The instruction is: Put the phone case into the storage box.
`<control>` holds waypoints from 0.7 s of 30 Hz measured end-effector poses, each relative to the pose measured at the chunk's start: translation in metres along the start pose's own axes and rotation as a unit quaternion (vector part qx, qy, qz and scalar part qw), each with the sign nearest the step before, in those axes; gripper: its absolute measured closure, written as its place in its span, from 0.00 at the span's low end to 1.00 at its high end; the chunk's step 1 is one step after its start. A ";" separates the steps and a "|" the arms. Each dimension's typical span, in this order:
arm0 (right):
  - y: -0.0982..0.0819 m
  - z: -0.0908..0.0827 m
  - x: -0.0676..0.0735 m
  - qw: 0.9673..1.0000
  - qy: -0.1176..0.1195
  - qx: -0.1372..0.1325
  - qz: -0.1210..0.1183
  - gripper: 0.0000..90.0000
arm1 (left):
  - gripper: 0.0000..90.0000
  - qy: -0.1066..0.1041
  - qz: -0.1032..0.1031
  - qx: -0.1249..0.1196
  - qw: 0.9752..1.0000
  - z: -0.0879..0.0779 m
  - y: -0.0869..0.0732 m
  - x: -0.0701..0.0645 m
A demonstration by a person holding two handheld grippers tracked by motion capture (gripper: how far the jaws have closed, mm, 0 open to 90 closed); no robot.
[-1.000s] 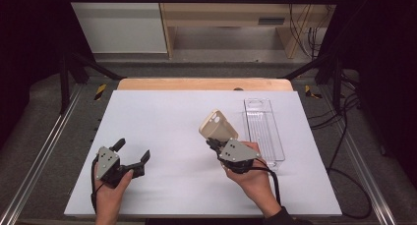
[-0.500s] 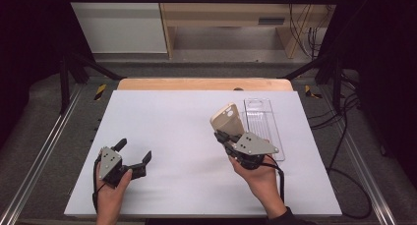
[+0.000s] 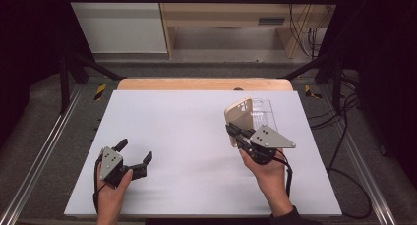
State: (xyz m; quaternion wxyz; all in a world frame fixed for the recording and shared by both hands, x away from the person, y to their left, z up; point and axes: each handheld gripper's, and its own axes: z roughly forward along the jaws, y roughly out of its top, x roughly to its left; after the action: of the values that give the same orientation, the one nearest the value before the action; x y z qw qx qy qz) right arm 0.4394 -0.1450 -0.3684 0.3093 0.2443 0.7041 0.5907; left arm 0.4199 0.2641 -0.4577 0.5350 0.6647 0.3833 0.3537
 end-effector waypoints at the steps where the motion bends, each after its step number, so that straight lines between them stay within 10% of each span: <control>1: 0.000 -0.001 -0.002 1.000 -0.002 -0.003 0.004 0.98 | 0.03 0.000 0.000 0.000 1.000 0.000 0.000 0.000; 21: 0.010 -0.014 -0.048 0.994 -0.064 -0.017 0.086 0.98 | 0.03 0.004 0.000 -0.002 1.000 -0.001 0.000 0.001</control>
State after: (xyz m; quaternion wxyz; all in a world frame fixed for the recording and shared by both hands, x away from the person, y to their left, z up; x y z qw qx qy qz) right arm 0.4623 -0.1868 -0.3496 0.3055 0.3363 0.6491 0.6101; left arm 0.4193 0.2660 -0.4579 0.5348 0.6621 0.3851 0.3569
